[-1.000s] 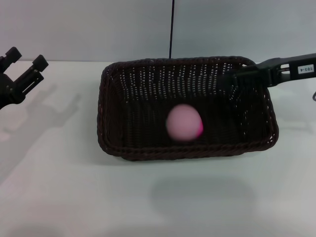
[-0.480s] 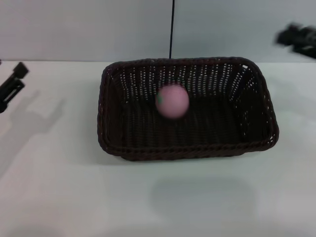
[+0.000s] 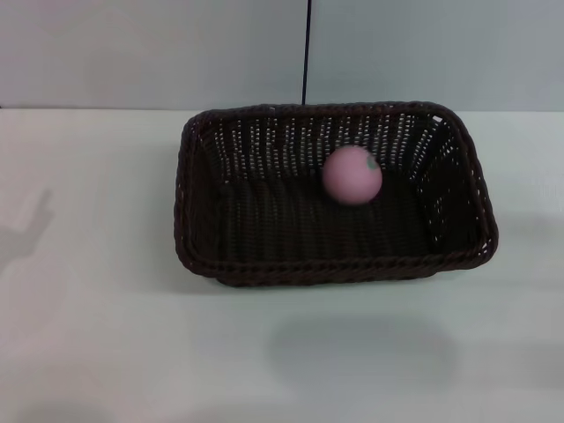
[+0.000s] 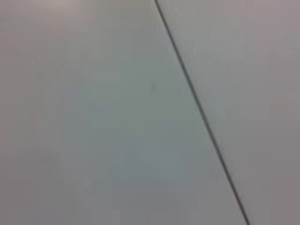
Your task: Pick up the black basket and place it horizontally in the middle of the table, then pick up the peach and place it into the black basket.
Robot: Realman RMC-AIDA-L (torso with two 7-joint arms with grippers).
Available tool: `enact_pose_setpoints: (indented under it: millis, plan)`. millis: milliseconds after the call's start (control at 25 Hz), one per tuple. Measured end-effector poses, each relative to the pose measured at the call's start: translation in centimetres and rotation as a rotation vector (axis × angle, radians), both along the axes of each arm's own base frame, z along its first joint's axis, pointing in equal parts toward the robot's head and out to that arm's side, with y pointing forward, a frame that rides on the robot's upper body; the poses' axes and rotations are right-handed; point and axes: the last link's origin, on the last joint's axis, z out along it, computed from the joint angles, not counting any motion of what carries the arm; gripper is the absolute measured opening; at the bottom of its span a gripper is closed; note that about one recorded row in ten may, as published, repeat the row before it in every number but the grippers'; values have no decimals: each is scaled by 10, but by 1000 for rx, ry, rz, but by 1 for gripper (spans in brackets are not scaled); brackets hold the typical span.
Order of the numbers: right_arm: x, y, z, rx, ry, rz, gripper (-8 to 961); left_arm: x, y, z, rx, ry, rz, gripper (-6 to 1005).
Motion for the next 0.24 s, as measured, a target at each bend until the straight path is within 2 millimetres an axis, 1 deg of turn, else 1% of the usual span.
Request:
enact_pose_setpoints:
  millis: [40, 200, 240]
  plan:
    - [0, 0, 0, 0, 0, 0, 711, 0, 0, -1, 6, 3, 7, 783]
    - [-6, -12, -18, 91, -43, -73, 711, -1, -1, -5, 12, -3, 22, 783]
    - [-6, -12, -18, 91, -43, -73, 711, -1, -1, -5, 12, -3, 22, 783]
